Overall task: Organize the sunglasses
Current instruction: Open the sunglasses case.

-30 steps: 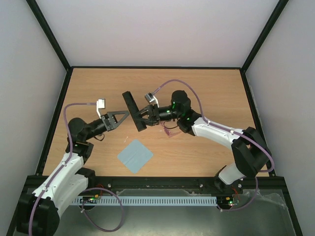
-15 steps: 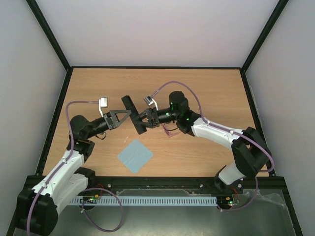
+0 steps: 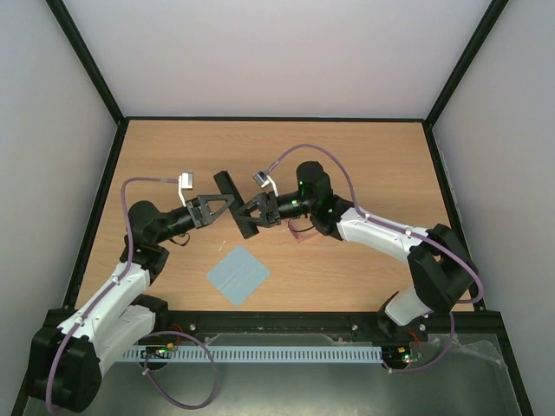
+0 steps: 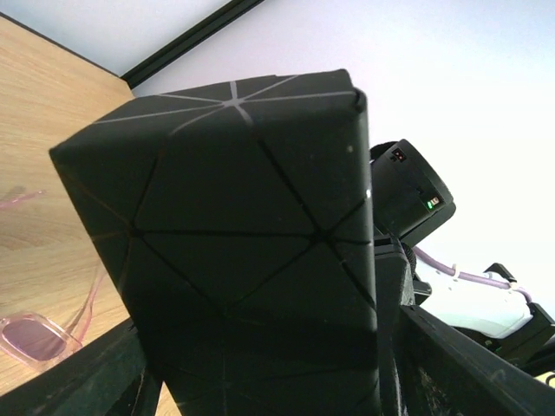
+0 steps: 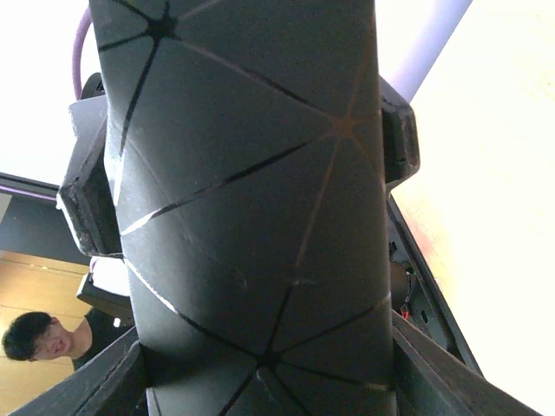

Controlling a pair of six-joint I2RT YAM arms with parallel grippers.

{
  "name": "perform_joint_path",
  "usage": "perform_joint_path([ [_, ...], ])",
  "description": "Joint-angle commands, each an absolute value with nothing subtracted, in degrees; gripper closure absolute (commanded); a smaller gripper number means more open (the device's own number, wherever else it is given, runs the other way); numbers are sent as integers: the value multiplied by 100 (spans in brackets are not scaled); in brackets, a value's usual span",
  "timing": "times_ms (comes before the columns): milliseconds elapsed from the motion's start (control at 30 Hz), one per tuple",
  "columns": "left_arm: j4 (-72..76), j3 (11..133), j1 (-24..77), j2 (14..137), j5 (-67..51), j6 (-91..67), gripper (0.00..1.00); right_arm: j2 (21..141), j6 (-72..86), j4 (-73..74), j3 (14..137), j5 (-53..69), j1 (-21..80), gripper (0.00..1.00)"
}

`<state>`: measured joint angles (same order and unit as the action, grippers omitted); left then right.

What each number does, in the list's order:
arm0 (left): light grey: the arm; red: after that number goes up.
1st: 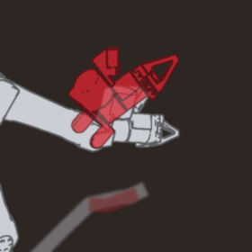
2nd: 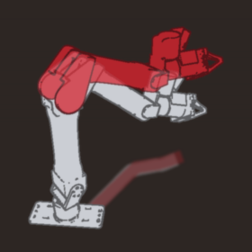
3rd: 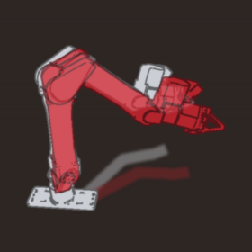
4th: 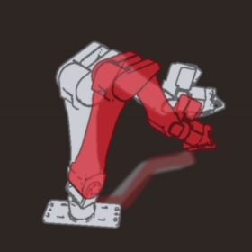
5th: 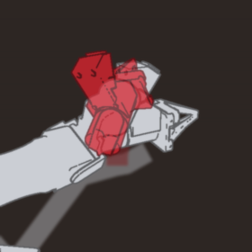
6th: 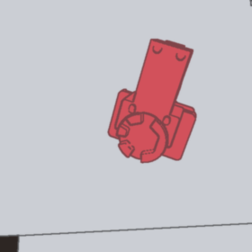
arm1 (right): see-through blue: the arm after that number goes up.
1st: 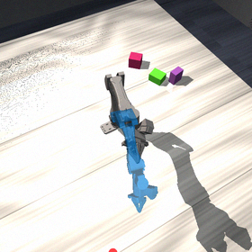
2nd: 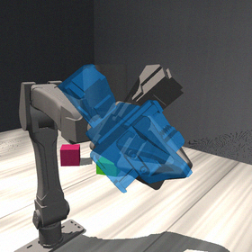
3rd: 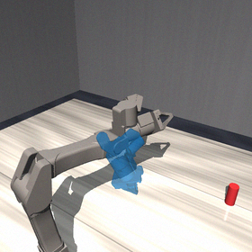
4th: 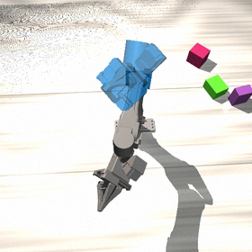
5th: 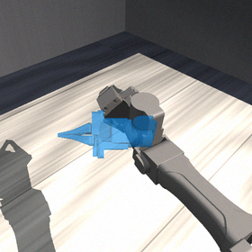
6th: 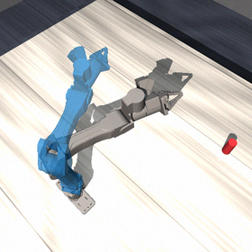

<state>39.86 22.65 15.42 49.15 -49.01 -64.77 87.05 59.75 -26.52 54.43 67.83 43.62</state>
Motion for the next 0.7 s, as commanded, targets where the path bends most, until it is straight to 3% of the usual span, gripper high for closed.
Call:
perform_joint_path([
  [0, 4180, 2382, 1593, 4914, -4937, -6347, 29, 8736, 5922, -2761, 5577, 6882, 4431, 46],
  [100, 4131, 2382, 1599, 4895, -4963, -6326, 45, 8737, 5967, -2819, 5581, 6891, 4433, 46],
  [233, 4062, 2382, 1591, 4867, -4956, -6296, 53, 8742, 5977, -2848, 5571, 6899, 4438, 44],
  [333, 4028, 2390, 1593, 4872, -4949, -6263, 55, 8728, 5962, -2810, 5555, 6899, 4438, 41],
  [500, 3922, 2413, 1595, 4879, -4961, -6196, 60, 8664, 5288, -1972, 5694, 6789, 4417, 27],
  [667, 3852, 2417, 1597, 4869, -5000, -6170, 60, 8539, 4499, -852, 5924, 6612, 4232, 24],
])
